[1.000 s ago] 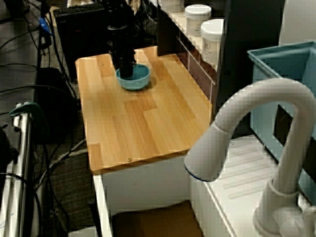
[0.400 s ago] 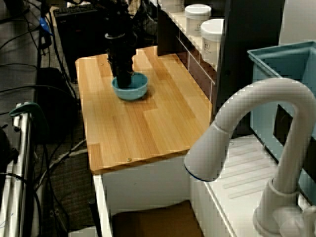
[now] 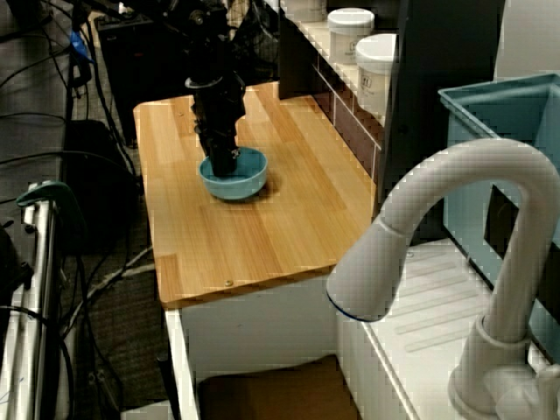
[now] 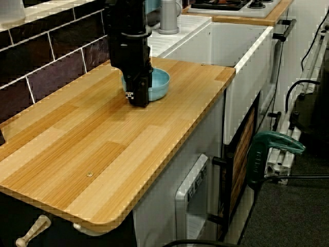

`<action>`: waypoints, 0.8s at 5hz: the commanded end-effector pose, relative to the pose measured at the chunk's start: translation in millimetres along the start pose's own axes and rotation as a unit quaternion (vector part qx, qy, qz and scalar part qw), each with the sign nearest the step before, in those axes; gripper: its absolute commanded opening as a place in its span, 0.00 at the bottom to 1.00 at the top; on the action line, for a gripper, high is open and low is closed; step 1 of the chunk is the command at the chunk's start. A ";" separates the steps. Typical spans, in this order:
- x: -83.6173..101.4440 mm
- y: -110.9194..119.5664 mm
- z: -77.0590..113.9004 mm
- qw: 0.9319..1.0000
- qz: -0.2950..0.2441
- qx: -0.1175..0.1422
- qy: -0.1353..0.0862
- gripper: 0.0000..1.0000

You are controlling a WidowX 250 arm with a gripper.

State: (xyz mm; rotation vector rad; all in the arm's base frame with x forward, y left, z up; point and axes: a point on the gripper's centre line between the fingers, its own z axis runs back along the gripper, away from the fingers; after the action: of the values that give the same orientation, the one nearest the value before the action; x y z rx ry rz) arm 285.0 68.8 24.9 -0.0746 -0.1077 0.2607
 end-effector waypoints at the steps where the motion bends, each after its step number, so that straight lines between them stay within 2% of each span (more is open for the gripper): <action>1: -5.9 -34.5 11.0 0.999 -0.032 -0.004 -0.010 0.00; 2: -11.4 -40.6 18.4 0.999 -0.041 -0.011 -0.005 0.00; 4: -8.9 -38.9 21.7 0.999 -0.042 -0.005 0.003 0.00</action>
State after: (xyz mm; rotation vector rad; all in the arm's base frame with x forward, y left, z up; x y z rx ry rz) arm 275.9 28.0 33.6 -0.0864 -0.0426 0.1829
